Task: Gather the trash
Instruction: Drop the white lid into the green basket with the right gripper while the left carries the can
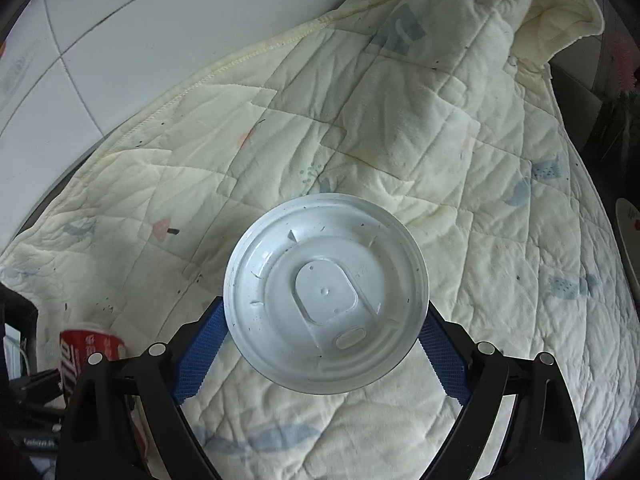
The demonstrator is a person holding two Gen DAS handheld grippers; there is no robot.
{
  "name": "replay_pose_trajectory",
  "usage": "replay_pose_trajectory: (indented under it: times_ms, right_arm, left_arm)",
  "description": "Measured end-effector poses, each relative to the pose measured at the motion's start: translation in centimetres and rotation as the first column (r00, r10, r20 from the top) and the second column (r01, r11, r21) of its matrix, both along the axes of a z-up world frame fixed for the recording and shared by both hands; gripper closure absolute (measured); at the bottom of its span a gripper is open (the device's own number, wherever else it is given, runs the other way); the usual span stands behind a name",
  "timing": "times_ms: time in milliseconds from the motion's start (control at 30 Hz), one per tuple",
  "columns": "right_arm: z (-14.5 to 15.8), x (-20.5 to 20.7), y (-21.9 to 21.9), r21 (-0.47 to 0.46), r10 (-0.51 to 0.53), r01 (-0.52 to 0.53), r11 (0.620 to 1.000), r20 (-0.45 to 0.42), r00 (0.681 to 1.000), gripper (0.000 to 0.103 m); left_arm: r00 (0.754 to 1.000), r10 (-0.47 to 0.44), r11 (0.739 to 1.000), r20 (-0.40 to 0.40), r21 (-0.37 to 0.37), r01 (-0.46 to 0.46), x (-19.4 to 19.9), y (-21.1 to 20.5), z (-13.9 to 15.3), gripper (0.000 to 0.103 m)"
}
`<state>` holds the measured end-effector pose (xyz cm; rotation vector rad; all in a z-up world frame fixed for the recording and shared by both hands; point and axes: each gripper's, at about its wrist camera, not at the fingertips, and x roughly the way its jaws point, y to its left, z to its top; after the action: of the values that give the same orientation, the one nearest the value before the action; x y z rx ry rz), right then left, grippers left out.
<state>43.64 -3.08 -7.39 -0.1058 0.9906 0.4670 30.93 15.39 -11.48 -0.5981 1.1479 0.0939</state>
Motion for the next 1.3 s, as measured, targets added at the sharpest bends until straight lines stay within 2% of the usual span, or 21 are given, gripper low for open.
replay_pose_trajectory:
  times_ms: [333, 467, 667, 833, 1033, 1300]
  right_arm:
    - [3.5, -9.1, -7.0, 0.035, 0.000, -0.002, 0.999, 0.069, 0.998, 0.015]
    - [3.4, -12.8, -10.4, 0.059, -0.030, 0.026, 0.998, 0.062, 0.998, 0.015]
    - [3.9, -18.4, -15.8, 0.067, -0.090, 0.086, 0.994, 0.064, 0.994, 0.015]
    - [4.7, -22.5, -21.9, 0.059, -0.183, 0.178, 0.982, 0.078, 0.980, 0.015]
    - [4.4, -26.8, -30.0, 0.007, -0.324, 0.324, 0.946, 0.071, 0.943, 0.015]
    - [1.1, -30.1, -37.6, -0.024, -0.461, 0.461, 0.887, 0.017, 0.887, 0.015]
  left_arm:
    - [1.000, 0.003, 0.999, -0.009, 0.045, -0.003, -0.1, -1.2, 0.1, 0.023]
    - [1.000, 0.001, 0.998, -0.006, 0.071, -0.001, -0.2, -1.7, 0.1, 0.023]
    - [1.000, -0.015, 0.999, 0.014, 0.031, 0.015, -1.5, -2.6, 0.6, 0.026]
    - [0.994, -0.082, 0.997, 0.067, 0.022, 0.080, -3.4, -5.5, 2.4, 0.026]
    - [0.968, -0.204, 0.979, 0.143, 0.015, 0.204, -5.6, -10.7, 5.3, 0.026]
    - [0.901, -0.388, 0.919, 0.196, 0.007, 0.394, -8.6, -19.4, 7.1, 0.026]
